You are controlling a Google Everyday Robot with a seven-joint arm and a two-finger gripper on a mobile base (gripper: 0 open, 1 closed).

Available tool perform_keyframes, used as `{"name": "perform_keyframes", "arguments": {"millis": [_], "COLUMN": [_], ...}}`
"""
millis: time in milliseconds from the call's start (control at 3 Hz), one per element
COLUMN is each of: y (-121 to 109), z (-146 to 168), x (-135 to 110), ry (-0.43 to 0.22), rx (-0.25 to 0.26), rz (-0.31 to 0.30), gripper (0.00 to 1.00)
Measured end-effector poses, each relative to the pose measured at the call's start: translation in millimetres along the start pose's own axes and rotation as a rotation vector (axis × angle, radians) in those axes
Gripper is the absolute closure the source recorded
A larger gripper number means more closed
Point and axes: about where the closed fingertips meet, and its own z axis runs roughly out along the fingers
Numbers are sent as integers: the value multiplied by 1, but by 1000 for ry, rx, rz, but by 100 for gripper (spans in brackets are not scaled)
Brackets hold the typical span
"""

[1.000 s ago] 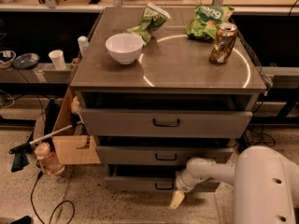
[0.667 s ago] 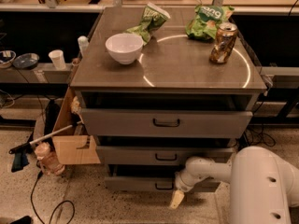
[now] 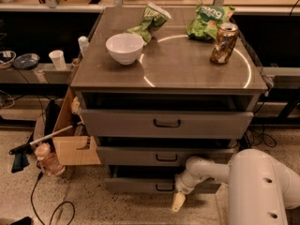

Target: Open bottom drawer

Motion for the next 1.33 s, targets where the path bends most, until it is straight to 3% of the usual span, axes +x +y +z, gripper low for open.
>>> {"name": "perform_keyframes", "arguments": {"millis": [333, 1333], "y": [2, 74], "z": [-2, -35], "x": [0, 28], "ry": [-1, 3], "rx": [-6, -24], "rz": [-1, 84], "gripper": [0, 0]}}
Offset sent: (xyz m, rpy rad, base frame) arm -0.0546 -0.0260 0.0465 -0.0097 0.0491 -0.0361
